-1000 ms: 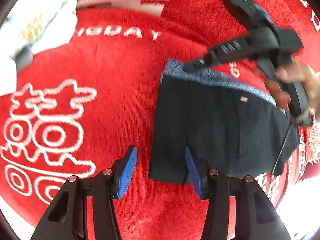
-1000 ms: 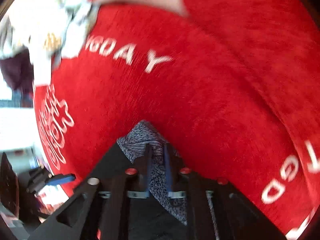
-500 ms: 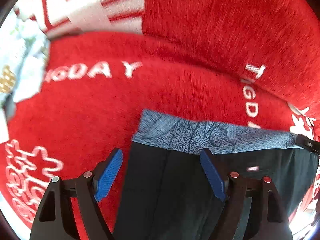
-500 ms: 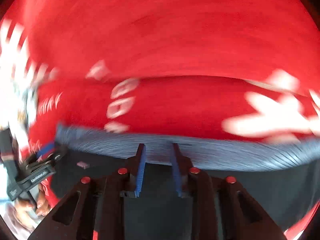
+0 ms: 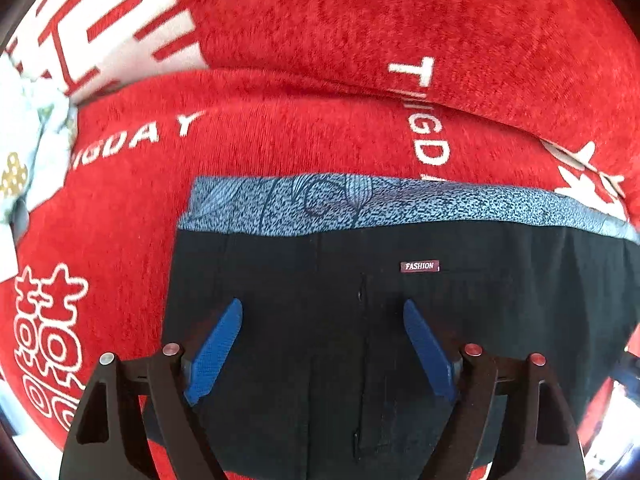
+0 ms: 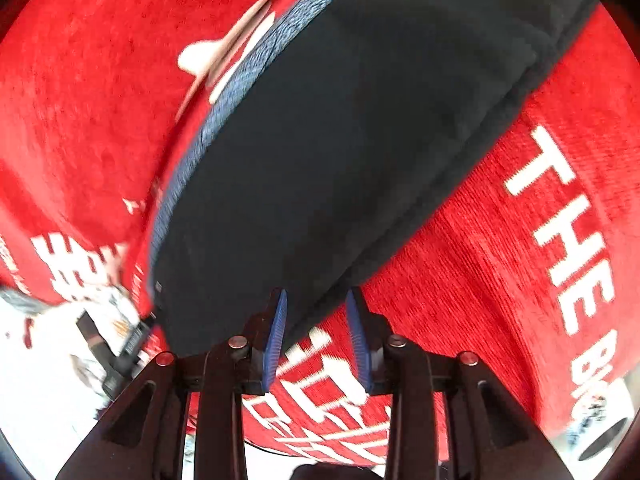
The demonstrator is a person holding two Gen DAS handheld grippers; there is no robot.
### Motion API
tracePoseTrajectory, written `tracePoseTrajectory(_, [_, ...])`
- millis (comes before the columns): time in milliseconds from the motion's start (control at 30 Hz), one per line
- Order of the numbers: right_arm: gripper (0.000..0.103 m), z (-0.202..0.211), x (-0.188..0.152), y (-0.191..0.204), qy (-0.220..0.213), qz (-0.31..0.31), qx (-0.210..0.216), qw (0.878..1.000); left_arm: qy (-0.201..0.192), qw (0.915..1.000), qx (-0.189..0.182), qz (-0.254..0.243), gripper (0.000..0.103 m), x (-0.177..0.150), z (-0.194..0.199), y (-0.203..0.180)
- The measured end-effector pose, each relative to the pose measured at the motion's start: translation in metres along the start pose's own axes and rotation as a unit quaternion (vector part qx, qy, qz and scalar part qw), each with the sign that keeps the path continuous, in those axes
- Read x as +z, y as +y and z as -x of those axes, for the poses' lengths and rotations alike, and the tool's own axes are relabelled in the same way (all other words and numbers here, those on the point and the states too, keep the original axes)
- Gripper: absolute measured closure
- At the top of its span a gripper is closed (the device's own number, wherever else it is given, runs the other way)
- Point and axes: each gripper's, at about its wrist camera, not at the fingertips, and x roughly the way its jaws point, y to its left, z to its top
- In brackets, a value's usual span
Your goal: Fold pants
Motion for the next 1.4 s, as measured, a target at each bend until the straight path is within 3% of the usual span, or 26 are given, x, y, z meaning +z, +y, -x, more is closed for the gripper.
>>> tracePoseTrajectory(133, [0.068, -0.007, 0.015, -0.002, -0.008, -0.013, 0.027, 1.000, 0.005, 0.9998, 0.010, -0.017, 0.018, 0.005, -0.001, -0.002])
tracePoseTrajectory(167, [0.072, -0.009, 0.017, -0.003, -0.005, -0.014, 0.024, 1.000, 0.004, 0.9998, 0.011, -0.018, 0.018, 0.006, -0.002, -0.003])
tracePoseTrajectory(200, [0.096, -0.009, 0.018, -0.004, -0.004, -0.016, 0.016, 1.000, 0.003, 0.9998, 0.012, -0.017, 0.018, 0.006, -0.004, -0.003])
tracePoseTrajectory(333, [0.096, 0.006, 0.010, 0.005, -0.023, 0.033, 0.001, 0.999, -0.003, 0.9995, 0.024, -0.021, 0.013, 0.004, -0.005, -0.008])
tracePoseTrajectory(400, [0.094, -0.001, 0.006, -0.014, 0.001, 0.005, -0.008, 1.000, 0.008, 0.9995, 0.026, -0.015, 0.012, 0.010, -0.004, -0.020])
tracePoseTrajectory(467, [0.076, 0.010, 0.007, -0.025, 0.000, -0.013, -0.016, 1.000, 0.022, 0.9990, 0.037, -0.012, 0.014, 0.007, 0.007, -0.021])
tracePoseTrajectory(567, [0.072, 0.046, 0.015, -0.019, -0.040, 0.029, -0.035, 0.998, 0.002, 0.9993, 0.017, -0.035, 0.014, 0.014, 0.034, -0.043])
tracePoseTrajectory(700, [0.072, 0.070, 0.045, -0.002, -0.085, 0.101, -0.066, 0.989, -0.009, 0.9964, -0.024, -0.080, 0.014, 0.020, 0.037, -0.112])
tracePoseTrajectory(867, [0.072, 0.039, 0.084, 0.001, -0.050, 0.163, -0.112, 0.979, 0.001, 0.9917, -0.055, -0.116, 0.014, 0.026, 0.006, -0.207])
tracePoseTrajectory(933, [0.072, 0.044, 0.101, -0.005, -0.056, 0.171, -0.092, 0.979, -0.014, 0.9911, -0.064, -0.116, 0.014, 0.035, 0.004, -0.226])
tracePoseTrajectory(1033, [0.072, 0.050, 0.127, 0.001, -0.078, 0.207, -0.081, 0.972, -0.012, 0.9929, -0.032, -0.114, 0.014, 0.050, -0.013, -0.245])
tracePoseTrajectory(1100, [0.072, 0.039, 0.149, 0.002, -0.068, 0.219, -0.080, 0.970, 0.002, 0.9954, 0.005, -0.096, 0.014, 0.056, -0.032, -0.249])
tracePoseTrajectory(1167, [0.081, 0.029, 0.170, -0.006, -0.068, 0.222, -0.100, 0.967, 0.007, 0.9969, 0.025, -0.074, 0.013, 0.065, -0.043, -0.246])
tracePoseTrajectory(1200, [0.092, 0.031, 0.180, -0.012, -0.075, 0.221, -0.089, 0.968, 0.006, 0.9974, 0.029, -0.066, 0.013, 0.070, -0.043, -0.245])
tracePoseTrajectory(1233, [0.094, 0.037, 0.189, -0.017, -0.087, 0.213, -0.098, 0.968, 0.004, 0.9972, 0.040, -0.063, 0.013, 0.074, -0.042, -0.246])
tracePoseTrajectory(1300, [0.088, 0.056, 0.200, -0.029, -0.120, 0.188, -0.136, 0.965, -0.006, 0.9960, 0.060, -0.067, 0.013, 0.077, -0.031, -0.249])
tracePoseTrajectory(1400, [0.087, 0.090, 0.202, -0.054, -0.138, 0.162, -0.137, 0.967, -0.017, 0.9960, 0.042, -0.078, 0.013, 0.069, -0.002, -0.258])
